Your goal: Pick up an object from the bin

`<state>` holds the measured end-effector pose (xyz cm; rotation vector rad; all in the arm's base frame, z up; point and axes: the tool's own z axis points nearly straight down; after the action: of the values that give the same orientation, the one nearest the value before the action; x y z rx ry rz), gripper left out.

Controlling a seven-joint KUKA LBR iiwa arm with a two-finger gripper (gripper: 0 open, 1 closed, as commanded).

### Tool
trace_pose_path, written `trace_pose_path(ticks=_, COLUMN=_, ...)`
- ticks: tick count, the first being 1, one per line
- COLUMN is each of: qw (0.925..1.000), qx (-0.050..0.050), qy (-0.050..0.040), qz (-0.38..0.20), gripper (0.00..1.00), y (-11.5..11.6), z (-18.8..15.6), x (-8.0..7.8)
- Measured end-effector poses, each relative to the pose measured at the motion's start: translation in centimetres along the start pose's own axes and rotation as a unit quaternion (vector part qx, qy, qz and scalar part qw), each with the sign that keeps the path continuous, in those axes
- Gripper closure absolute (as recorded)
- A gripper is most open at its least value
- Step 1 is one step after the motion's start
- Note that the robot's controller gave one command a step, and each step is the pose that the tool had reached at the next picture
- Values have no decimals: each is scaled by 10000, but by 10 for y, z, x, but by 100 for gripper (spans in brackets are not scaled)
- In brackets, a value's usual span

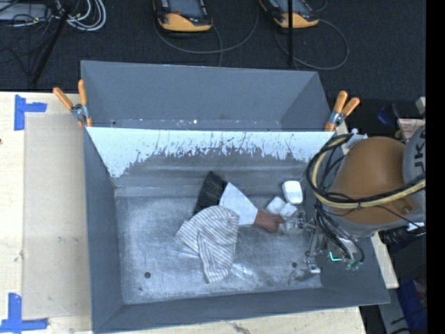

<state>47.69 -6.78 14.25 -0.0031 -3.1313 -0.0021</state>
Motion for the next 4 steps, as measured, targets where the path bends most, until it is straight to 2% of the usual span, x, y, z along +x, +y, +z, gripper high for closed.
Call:
trace_pose_path(ticks=1, qw=10000, qx=5, qy=-38, qz=-13, gripper=0, y=0, z=-4, x=-2)
trace_pose_path(ticks=2, qw=9992, qx=9, qy=-46, qz=-386, gripper=0, y=7, z=-4, x=-40)
trace_pose_path(ticks=3, qw=9990, qx=6, qy=-61, qz=-446, gripper=0, y=9, z=28, x=-63)
trace_pose_path(ticks=4, qw=9971, qx=2, qy=-63, qz=754, gripper=100, y=13, z=60, x=-126)
